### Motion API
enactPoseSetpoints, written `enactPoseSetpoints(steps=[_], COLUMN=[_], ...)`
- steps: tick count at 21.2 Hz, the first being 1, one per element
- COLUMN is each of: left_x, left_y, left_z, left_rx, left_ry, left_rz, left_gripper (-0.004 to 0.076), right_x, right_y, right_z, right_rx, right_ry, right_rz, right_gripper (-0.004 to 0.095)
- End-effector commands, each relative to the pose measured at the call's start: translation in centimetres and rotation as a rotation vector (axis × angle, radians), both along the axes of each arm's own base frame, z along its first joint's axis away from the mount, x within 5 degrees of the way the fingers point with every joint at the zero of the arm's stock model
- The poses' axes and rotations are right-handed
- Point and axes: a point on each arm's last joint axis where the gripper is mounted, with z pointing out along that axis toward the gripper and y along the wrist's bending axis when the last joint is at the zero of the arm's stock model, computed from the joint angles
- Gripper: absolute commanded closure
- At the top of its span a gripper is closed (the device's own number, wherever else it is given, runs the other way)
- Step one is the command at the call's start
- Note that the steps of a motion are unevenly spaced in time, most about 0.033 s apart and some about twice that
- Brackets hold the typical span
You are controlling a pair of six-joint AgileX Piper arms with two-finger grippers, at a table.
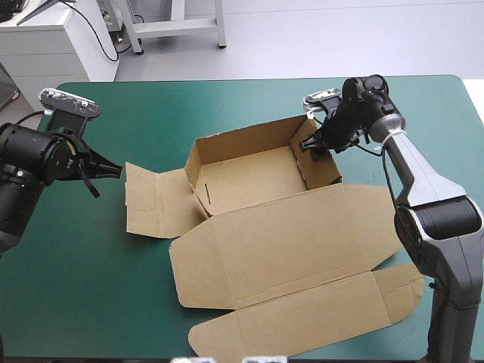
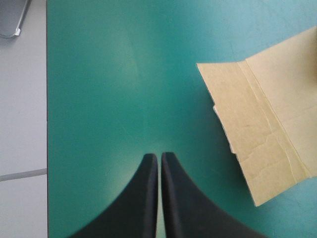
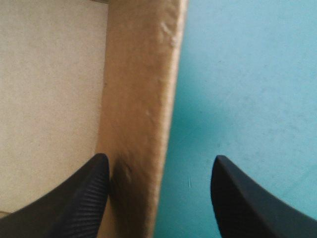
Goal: Fold the box
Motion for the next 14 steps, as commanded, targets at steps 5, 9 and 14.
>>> enactPoseSetpoints(steps=[5,9,14], left_x=[-0.5,-0.2,0.0], left_y=[0.2,0.1,0.3], left_z=[0.4,0.5,-0.6], left_rx=[-0.002,-0.009,0.032], left_ry=[-0.062,-0.097,-0.078], left_rz=[-0.003,-0.017,-0.015], left_gripper=[0.0717,0.0717,0.0717], right_x=[-0.1,-0.2,-1.6], right_y=[-0.1,-0.2,-0.7], right_z=[1.6,1.9,5.5], right_rx=[0.021,0.021,0.029], right_ry=[-0.041,-0.049,-0.131], right_rz=[0.008,0.008,0.012], right_gripper=[0.0702,0.0928,0.0929])
